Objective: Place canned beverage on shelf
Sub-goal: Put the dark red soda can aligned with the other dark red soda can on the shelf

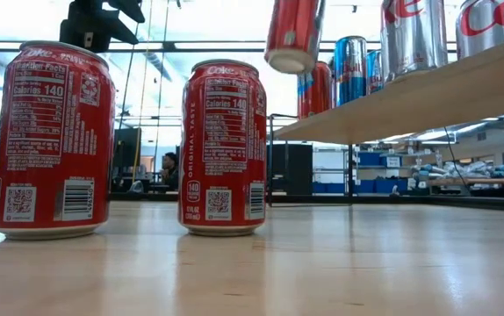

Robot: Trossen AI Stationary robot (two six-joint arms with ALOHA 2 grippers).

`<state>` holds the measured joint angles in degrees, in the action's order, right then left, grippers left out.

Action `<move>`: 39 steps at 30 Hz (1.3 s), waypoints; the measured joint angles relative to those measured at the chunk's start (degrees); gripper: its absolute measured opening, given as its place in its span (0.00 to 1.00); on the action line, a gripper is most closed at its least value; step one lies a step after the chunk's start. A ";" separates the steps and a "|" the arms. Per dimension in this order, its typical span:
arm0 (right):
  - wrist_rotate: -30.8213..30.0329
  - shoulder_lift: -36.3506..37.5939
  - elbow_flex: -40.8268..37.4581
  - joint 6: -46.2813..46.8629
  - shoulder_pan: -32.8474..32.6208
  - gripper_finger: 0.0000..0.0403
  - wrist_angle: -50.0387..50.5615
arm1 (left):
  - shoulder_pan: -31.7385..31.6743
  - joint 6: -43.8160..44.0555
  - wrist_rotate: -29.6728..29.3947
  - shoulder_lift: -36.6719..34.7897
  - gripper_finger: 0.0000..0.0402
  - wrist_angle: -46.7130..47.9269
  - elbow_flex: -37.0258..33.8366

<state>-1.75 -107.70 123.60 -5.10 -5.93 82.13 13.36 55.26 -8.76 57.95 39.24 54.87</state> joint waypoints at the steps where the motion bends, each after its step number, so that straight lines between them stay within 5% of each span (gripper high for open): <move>1: -0.82 0.89 0.02 0.27 0.00 0.80 0.28 | 0.01 -0.40 -0.03 0.00 0.36 0.00 0.00; 20: -2.96 6.53 -0.12 0.96 4.31 0.81 7.83 | 0.00 -0.87 -0.58 0.07 0.36 -0.02 0.00; 39: -1.37 10.18 -14.22 2.13 5.84 0.81 4.64 | 0.01 -0.93 -0.63 0.07 0.36 -0.03 0.00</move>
<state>-3.11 -97.52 109.37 -2.97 -0.10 86.76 13.37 54.33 -9.39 58.02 39.22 54.87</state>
